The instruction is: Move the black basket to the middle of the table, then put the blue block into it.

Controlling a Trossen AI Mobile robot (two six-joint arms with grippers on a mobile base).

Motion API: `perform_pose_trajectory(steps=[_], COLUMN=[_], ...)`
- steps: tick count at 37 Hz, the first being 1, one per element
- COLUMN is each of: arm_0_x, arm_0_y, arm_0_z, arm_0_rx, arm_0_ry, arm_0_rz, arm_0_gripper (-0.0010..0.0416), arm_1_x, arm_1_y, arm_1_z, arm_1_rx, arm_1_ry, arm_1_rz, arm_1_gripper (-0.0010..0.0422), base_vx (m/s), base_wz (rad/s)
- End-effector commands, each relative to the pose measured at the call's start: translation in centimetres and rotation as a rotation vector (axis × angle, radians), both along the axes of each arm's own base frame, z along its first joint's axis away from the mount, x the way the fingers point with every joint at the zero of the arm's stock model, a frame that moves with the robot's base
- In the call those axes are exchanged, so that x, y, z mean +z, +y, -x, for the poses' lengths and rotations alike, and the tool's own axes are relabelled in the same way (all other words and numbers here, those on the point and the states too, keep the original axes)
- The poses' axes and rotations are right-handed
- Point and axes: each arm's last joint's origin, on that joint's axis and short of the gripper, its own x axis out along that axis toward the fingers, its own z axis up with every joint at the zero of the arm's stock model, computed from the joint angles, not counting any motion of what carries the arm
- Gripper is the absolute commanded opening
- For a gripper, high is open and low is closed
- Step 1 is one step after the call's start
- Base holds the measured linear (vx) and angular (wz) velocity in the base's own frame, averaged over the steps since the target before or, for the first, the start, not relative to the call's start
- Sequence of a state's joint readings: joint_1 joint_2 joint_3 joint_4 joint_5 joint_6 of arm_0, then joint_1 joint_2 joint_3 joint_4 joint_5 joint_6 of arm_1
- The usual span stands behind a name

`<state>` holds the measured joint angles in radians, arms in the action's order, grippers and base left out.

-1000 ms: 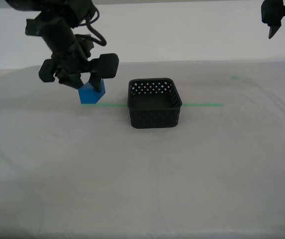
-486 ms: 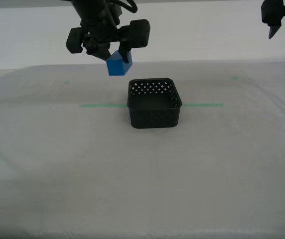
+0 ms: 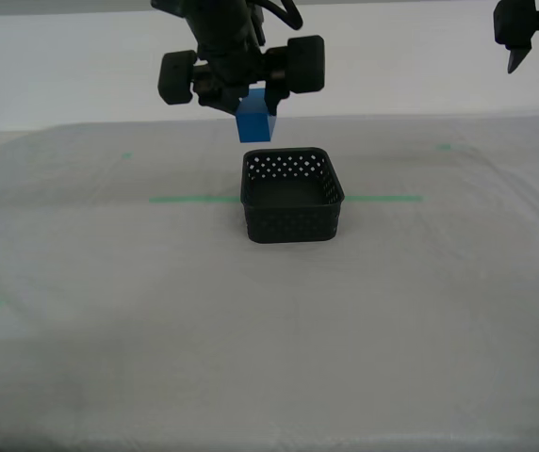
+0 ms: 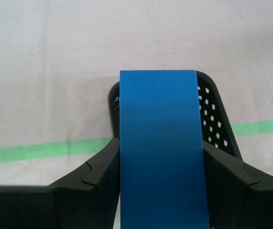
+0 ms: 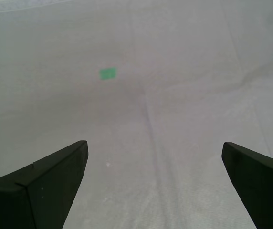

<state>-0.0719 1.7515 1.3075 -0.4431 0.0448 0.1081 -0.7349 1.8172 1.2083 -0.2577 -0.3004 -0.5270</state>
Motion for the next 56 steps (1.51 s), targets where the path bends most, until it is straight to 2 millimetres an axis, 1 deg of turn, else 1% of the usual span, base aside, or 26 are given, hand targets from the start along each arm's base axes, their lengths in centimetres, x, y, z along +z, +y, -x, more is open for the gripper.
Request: perform_pose_trajectory(steps=[1,7,12,20,25,37,56], arm_0_x=[0.1,0.1,0.1,0.1,0.1,0.2,0.2], arm_0_y=[0.0,0.0,0.0,0.0,0.0,0.0,0.0], arm_0_z=[0.0,0.0,0.0,0.0,-0.1,-0.1,-0.1], arm_0_rx=[0.001,0.001,0.001,0.0,0.001,0.001,0.001], arm_0_ry=[-0.006,-0.007,-0.007,-0.008,-0.011,-0.018,-0.018], arm_0_rz=[0.002,0.001,0.001,0.002,0.002,0.002,0.002], arm_0_gripper=[0.0393,0.0393,0.0394,0.0394,0.0393,0.0393,0.0394], arm_1_x=[-1.2,-3.8,-5.4,-7.2,-8.4,-8.9,-9.0], arm_1_y=[-0.7,-2.1,-3.2,-4.3,-4.4,-4.2,-4.4], arm_1_z=[-0.5,-1.8,-2.9,-4.2,-4.3,-3.9,-3.7], arm_1_rx=[0.008,-0.009,-0.012,0.01,0.042,0.123,0.113], arm_1_ry=[0.007,0.068,0.093,0.107,0.127,0.105,0.109], arm_1_rz=[0.004,-0.007,-0.018,-0.034,-0.034,-0.036,-0.027], arm_1_gripper=[0.0,0.0,0.0,0.0,0.0,0.0,0.0], base_vx=[0.0,0.0,0.0,0.0,0.0,0.0,0.0], base_wz=[0.0,0.0,0.0,0.0,0.0,0.0,0.0])
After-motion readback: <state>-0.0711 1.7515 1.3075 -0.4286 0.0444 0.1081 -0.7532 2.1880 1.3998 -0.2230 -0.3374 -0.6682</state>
